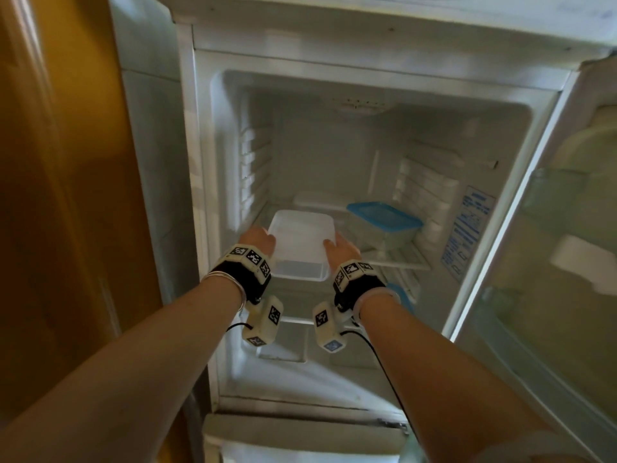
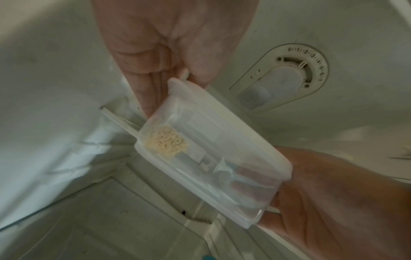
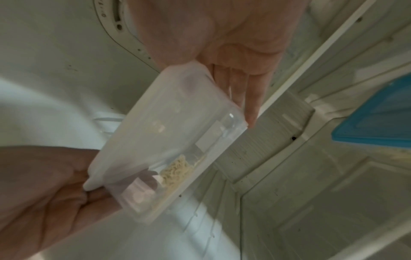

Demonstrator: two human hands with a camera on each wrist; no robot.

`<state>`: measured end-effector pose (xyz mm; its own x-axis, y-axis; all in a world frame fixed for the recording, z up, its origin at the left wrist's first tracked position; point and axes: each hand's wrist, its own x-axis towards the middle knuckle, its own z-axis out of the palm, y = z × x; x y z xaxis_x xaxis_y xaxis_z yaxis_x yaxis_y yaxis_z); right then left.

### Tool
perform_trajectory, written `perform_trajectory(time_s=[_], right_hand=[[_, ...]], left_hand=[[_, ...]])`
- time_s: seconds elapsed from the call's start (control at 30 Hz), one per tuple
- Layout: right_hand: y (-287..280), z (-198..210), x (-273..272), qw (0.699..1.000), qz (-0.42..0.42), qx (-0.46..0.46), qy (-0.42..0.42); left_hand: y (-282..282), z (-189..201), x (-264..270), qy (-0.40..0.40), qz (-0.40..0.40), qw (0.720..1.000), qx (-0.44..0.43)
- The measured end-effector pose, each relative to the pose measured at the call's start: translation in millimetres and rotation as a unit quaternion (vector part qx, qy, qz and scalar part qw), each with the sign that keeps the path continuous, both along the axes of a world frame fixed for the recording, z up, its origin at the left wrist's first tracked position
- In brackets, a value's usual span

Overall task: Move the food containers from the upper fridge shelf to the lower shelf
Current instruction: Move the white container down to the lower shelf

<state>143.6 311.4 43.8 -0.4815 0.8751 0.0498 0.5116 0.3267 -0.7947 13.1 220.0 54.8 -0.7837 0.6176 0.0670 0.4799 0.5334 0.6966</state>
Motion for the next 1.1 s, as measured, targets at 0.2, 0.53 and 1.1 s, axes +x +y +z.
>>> perform_trajectory(time_s=[0.2, 0.53, 1.1], right_hand=[[-36, -6, 19, 1.0, -0.017, 0.011, 0.004], [-88, -19, 53, 0.996, -0.067, 0.044, -0.037], [-29, -98, 24, 0.99, -0.033, -0.026, -0.132]], left_hand=[[-31, -4, 15, 0.008, -0.035, 0.999, 0.012], [-75, -23, 33, 0.018, -0.079, 0.996, 0.033], [-29, -102, 10, -0.033, -0.079, 0.993, -0.077]])
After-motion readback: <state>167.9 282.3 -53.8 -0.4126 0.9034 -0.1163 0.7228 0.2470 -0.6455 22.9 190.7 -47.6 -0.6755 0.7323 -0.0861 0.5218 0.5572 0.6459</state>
